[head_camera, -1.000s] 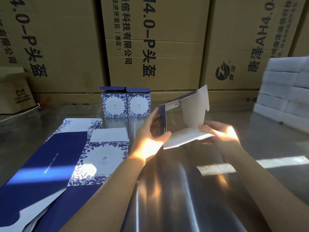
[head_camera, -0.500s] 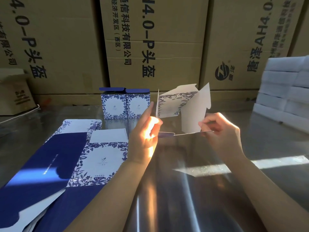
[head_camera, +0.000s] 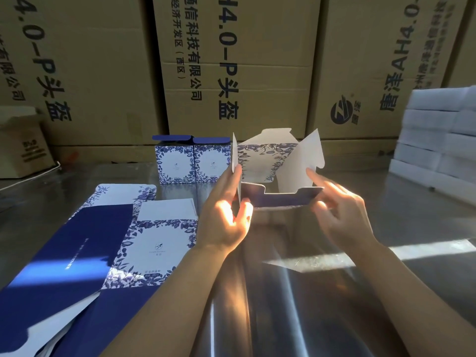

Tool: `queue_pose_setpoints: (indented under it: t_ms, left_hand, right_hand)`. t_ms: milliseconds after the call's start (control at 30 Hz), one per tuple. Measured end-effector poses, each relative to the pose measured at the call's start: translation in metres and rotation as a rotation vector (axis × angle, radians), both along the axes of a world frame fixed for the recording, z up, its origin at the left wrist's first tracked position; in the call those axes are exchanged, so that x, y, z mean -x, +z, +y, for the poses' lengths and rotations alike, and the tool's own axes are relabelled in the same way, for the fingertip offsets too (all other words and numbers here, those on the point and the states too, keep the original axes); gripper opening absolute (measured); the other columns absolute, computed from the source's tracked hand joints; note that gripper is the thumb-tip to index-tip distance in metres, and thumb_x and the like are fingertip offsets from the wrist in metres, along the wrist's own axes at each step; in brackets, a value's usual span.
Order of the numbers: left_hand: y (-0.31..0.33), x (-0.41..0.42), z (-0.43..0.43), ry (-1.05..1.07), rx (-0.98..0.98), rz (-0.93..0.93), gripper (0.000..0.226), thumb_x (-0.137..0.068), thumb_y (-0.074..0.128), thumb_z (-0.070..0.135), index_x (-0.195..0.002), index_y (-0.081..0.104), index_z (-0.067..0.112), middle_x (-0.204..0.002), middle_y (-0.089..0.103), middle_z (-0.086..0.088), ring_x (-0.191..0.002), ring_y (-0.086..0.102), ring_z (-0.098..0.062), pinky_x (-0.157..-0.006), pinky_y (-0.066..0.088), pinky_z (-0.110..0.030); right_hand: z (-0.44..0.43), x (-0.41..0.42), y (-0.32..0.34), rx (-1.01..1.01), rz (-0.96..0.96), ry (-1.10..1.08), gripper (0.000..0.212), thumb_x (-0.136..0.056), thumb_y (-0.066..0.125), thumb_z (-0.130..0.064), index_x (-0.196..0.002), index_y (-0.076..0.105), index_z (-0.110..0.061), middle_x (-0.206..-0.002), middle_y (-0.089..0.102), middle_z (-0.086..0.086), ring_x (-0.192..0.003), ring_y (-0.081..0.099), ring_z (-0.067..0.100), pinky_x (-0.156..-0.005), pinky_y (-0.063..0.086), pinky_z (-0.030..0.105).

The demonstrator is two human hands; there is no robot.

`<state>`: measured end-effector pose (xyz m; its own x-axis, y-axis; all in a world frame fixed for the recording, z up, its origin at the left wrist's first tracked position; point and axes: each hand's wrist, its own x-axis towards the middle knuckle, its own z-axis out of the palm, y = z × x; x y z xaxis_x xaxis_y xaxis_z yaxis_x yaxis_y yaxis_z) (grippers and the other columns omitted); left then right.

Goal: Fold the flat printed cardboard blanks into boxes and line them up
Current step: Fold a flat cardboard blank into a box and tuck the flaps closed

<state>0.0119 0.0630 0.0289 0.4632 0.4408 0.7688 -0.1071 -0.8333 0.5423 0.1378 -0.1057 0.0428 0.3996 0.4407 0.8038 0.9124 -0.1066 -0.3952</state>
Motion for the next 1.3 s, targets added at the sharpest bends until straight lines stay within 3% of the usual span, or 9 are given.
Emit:
queue_pose_setpoints:
  t_ms: [200,400,600,667,900,1000,1100,1200,1300]
  left_hand:
    - [0.003,0.0,-0.006,0.107,-0.18,-0.145,0.049,-0.082,0.063,0.01,-0.127,0.053,-0.004,-0.125,0.059,-0.018,-0.11,0.062,-0.029,-0.084,0.055,-0.048]
    - [0.003,-0.001,-0.005,0.168,-0.289,-0.158,0.049,-0.075,0.073,-0.003,-0.122,0.058,-0.004,-0.124,0.059,-0.021,-0.107,0.063,-0.033,-0.081,0.055,-0.048]
    - [0.0,-0.004,-0.001,0.059,-0.269,-0.113,0.038,-0.077,0.075,0.009,-0.114,0.067,0.006,-0.143,0.035,0.016,-0.121,0.046,0.006,-0.098,0.034,-0.006]
    - [-0.002,-0.005,-0.001,0.002,-0.278,-0.052,0.047,-0.074,0.078,0.014,-0.119,0.064,0.01,-0.148,0.028,0.007,-0.13,0.039,-0.004,-0.105,0.024,-0.004]
    - [-0.011,-0.012,0.006,-0.035,-0.175,0.003,0.056,-0.081,0.068,-0.003,-0.132,0.052,0.015,-0.146,0.032,0.009,-0.131,0.041,-0.007,-0.103,0.032,-0.009]
    - [-0.005,-0.009,0.003,0.014,-0.315,-0.04,0.052,-0.085,0.068,0.015,-0.132,0.05,0.031,-0.144,0.044,-0.001,-0.121,0.054,-0.011,-0.095,0.048,-0.024]
    - [-0.006,-0.008,0.009,0.128,-0.502,-0.022,0.043,-0.08,0.073,0.016,-0.121,0.061,0.017,-0.138,0.049,-0.016,-0.122,0.053,-0.024,-0.101,0.044,-0.033]
    - [-0.006,-0.007,0.007,0.072,-0.254,-0.033,0.04,-0.081,0.067,0.05,-0.117,0.065,0.032,-0.128,0.059,0.009,-0.122,0.054,-0.013,-0.102,0.045,-0.032]
    - [-0.008,-0.01,0.006,0.111,-0.419,-0.01,0.046,-0.084,0.069,0.012,-0.128,0.056,0.006,-0.135,0.045,0.008,-0.123,0.052,-0.014,-0.101,0.038,-0.012]
  right_hand:
    - [0.009,0.002,-0.004,-0.129,-0.066,-0.074,0.035,-0.091,0.056,-0.012,-0.122,0.06,0.003,-0.09,0.062,-0.005,-0.078,0.051,-0.022,-0.068,0.034,-0.009]
    - [0.015,0.003,-0.01,-0.171,-0.088,-0.134,0.037,-0.086,0.064,-0.002,-0.123,0.06,0.001,-0.075,0.057,-0.009,-0.074,0.049,-0.025,-0.074,0.034,-0.009]
    - [0.016,0.003,-0.009,-0.224,-0.038,-0.176,0.04,-0.084,0.066,0.003,-0.123,0.061,-0.004,-0.068,0.058,-0.009,-0.066,0.052,-0.014,-0.071,0.037,-0.006]
    - [0.016,0.001,-0.009,-0.24,-0.041,-0.189,0.039,-0.084,0.065,0.004,-0.122,0.062,-0.005,-0.067,0.056,-0.009,-0.065,0.052,-0.014,-0.07,0.035,-0.006]
    - [0.015,-0.003,-0.009,-0.19,-0.047,-0.134,0.025,-0.086,0.056,0.002,-0.094,0.075,-0.01,-0.12,0.061,0.015,-0.077,0.06,0.006,-0.073,0.042,-0.002]
    - [0.015,-0.001,-0.008,-0.195,-0.008,-0.079,0.023,-0.082,0.052,-0.01,-0.087,0.074,-0.014,-0.12,0.053,0.008,-0.081,0.057,-0.008,-0.069,0.043,0.0]
    - [0.015,0.001,-0.007,-0.144,-0.032,-0.035,0.02,-0.077,0.063,-0.018,-0.095,0.071,-0.018,-0.124,0.044,-0.001,-0.086,0.056,-0.002,-0.075,0.042,0.001]
    - [0.016,0.0,-0.009,-0.078,-0.079,-0.057,0.029,-0.073,0.079,-0.015,-0.101,0.072,-0.019,-0.128,0.042,-0.002,-0.085,0.055,0.011,-0.081,0.042,0.004]
    - [0.016,0.0,-0.009,-0.068,-0.088,-0.069,0.028,-0.073,0.08,-0.012,-0.1,0.074,-0.014,-0.132,0.05,0.014,-0.087,0.057,0.02,-0.082,0.048,0.021]
